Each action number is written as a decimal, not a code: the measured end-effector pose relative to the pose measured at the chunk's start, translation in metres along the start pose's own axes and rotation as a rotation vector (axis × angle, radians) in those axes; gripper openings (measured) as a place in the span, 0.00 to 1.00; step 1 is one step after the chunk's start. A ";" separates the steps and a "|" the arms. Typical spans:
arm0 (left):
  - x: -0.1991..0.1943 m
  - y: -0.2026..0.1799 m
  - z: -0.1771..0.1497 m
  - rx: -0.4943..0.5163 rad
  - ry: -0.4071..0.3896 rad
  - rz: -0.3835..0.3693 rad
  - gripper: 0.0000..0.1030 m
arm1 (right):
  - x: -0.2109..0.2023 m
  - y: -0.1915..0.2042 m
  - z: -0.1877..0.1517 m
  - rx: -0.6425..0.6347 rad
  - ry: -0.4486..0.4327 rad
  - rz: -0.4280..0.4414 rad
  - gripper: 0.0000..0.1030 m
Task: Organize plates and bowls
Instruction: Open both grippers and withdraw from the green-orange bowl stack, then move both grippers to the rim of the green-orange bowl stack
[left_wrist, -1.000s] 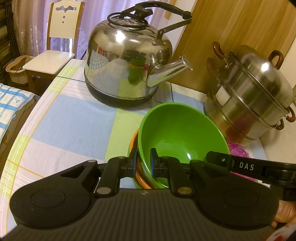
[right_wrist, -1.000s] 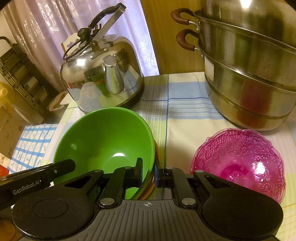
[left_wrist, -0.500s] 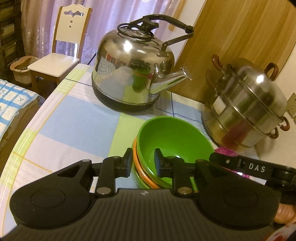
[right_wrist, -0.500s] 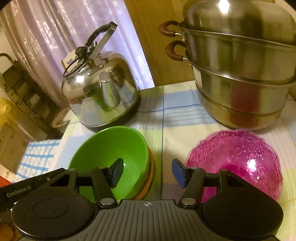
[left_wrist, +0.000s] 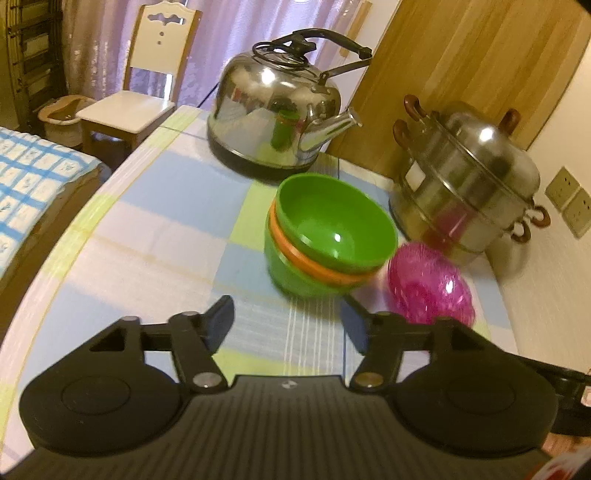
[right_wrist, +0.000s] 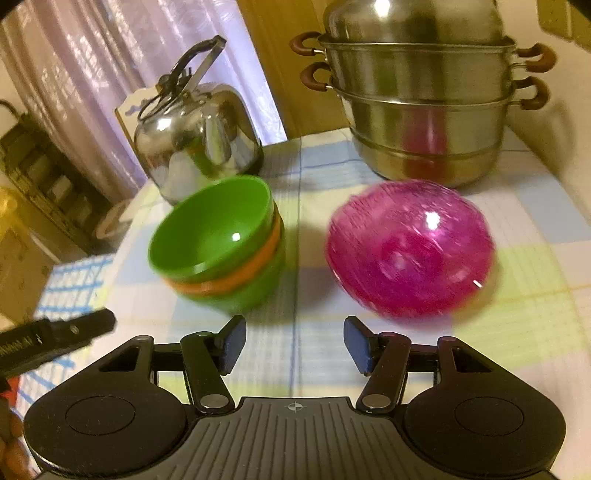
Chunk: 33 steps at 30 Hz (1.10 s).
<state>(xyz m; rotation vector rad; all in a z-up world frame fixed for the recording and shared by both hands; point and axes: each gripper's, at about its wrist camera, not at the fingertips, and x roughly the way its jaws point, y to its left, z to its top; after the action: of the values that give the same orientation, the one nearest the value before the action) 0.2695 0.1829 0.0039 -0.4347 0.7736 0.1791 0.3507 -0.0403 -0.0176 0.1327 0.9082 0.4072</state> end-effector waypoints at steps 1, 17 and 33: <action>-0.008 -0.002 -0.006 0.011 -0.003 0.007 0.67 | -0.007 -0.001 -0.006 0.002 0.004 0.000 0.58; -0.112 -0.026 -0.077 0.112 -0.075 0.050 0.89 | -0.113 0.013 -0.090 0.022 -0.033 -0.024 0.63; -0.124 -0.021 -0.092 0.065 -0.048 0.021 0.89 | -0.129 0.002 -0.111 0.086 -0.018 -0.016 0.66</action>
<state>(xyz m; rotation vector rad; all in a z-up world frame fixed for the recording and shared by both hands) 0.1300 0.1240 0.0405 -0.3595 0.7353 0.1829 0.1925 -0.0967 0.0099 0.2074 0.9087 0.3516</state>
